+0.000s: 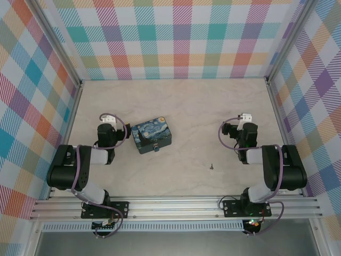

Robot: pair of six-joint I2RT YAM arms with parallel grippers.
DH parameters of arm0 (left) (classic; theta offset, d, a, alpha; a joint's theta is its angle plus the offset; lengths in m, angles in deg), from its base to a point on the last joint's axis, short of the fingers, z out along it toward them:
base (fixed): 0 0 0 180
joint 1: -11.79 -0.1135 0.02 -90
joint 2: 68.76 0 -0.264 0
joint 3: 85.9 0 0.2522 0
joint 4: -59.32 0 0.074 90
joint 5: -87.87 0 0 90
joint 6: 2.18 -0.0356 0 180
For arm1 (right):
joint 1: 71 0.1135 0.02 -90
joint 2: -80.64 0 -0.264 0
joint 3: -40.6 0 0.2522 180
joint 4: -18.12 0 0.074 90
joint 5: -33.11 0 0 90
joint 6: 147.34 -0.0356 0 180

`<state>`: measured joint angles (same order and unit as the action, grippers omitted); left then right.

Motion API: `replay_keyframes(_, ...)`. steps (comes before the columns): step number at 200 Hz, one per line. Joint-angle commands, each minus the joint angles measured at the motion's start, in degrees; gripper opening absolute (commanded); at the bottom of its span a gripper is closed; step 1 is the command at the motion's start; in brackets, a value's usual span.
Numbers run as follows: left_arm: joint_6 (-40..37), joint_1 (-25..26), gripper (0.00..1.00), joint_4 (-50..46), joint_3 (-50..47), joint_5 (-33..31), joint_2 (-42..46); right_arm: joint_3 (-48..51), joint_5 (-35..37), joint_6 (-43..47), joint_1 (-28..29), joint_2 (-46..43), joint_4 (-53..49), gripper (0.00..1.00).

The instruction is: Unlock a padlock with a key

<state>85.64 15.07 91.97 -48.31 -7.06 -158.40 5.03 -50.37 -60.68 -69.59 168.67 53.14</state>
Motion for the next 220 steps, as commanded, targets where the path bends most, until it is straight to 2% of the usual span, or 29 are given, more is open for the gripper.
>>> replay_keyframes(1,0.5,0.2,1.00,-0.4,0.4,1.1,-0.2,-0.6,-0.9,1.1,-0.3,-0.2,0.8,1.00)
replay_keyframes(133,0.7,0.2,1.00,-0.1,0.2,0.7,0.2,-0.7,-1.0,1.1,-0.3,-0.1,0.7,1.00)
replay_keyframes(176,2.5,0.2,1.00,-8.6,0.9,-4.0,9.4,-0.8,-1.7,1.4,-0.3,-2.1,-1.0,1.00)
replay_keyframes(220,4.1,0.2,1.00,-23.7,6.3,-8.9,21.3,-2.6,-2.3,0.5,-0.3,-12.8,-15.2,1.00)
